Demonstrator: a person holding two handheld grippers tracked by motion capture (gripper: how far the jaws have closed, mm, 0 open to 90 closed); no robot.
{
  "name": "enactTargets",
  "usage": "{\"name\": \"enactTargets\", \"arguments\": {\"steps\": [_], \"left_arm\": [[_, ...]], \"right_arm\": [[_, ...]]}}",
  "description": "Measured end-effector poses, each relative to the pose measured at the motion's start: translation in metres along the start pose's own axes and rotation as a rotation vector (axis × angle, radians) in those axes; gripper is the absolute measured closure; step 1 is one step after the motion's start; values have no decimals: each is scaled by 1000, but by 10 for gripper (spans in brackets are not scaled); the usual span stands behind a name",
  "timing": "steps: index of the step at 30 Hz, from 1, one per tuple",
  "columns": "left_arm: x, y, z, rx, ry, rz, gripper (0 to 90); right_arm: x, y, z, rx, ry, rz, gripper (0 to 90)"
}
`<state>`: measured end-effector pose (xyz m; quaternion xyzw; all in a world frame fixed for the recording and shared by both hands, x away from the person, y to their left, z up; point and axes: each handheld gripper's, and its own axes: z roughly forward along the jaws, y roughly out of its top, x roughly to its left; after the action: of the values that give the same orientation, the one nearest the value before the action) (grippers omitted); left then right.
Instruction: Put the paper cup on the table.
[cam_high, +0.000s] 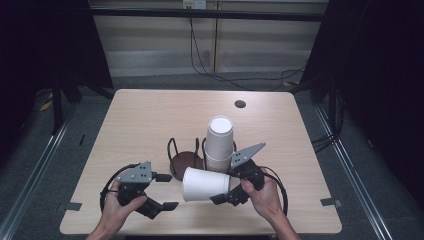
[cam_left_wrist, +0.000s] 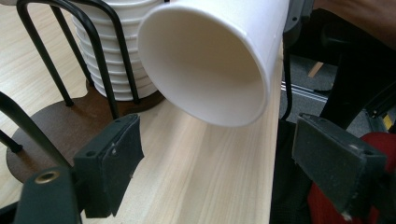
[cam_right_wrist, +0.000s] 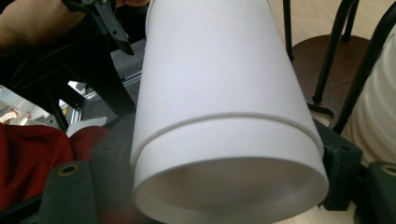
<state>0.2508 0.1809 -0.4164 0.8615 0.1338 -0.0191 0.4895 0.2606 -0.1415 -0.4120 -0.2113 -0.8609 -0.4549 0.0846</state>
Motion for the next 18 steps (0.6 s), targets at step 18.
{"name": "enactTargets", "arguments": {"steps": [18], "left_arm": [[-4, 0, 3, -133, -25, -7, 157]], "right_arm": [[2, -4, -3, -140, 15, -56, 237]]}}
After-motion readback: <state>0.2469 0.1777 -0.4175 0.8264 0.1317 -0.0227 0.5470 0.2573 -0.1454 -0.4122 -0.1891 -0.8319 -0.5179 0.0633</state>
